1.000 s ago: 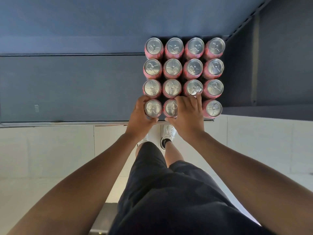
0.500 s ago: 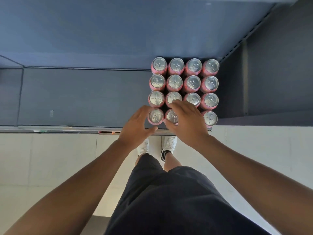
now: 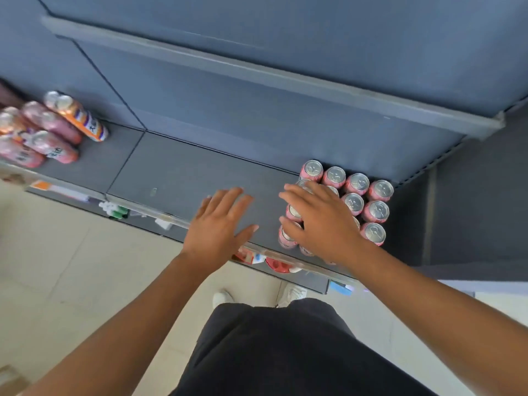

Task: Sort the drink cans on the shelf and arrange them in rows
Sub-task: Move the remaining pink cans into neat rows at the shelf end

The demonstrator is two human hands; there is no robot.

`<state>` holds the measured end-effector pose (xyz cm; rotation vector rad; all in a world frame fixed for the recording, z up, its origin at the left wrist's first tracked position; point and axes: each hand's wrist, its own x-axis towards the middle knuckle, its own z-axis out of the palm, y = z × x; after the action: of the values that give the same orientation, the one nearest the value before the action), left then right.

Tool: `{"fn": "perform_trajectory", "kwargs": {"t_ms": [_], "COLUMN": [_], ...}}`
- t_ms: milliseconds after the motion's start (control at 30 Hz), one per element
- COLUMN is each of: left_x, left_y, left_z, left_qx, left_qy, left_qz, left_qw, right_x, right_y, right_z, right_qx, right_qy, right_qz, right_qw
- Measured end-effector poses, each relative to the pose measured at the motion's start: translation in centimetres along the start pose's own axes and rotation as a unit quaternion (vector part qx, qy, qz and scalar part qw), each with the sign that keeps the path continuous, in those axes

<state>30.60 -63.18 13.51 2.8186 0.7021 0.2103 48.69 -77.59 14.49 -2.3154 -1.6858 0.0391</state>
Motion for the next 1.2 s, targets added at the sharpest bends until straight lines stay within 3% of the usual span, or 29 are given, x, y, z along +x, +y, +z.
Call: {"fn": "perform_trajectory", "kwargs": {"t_ms": [300, 533, 867, 1200], "left_x": [-6.6, -16.0, -27.0, -28.7], "left_y": [-6.6, -14.7, -24.7, -33.4], "left_z": [-5.4, -9.4, -13.5, -14.5], "left_qx": [0.063, 0.081, 0.104, 0.092], "left_qy": [0.1, 0.126, 0.124, 0.088], "left_qz": [-0.054, -0.117, -0.212, -0.3], "left_qw": [0.992, 0.982, 0.964, 0.945], "right_x": [3.9, 5.9, 9.4, 17.4], "right_y": [-10.7, -23.3, -39.5, -46.8], "right_z": [-0.1, 1.8, 4.8, 9.0], "right_qx": [0.02, 0.009, 0.026, 0.033], "right_qy": [0.02, -0.031, -0.072, -0.111], "right_qz": [-0.061, -0.064, -0.133, -0.184], "right_qw": [0.998, 0.997, 0.988, 0.976]}}
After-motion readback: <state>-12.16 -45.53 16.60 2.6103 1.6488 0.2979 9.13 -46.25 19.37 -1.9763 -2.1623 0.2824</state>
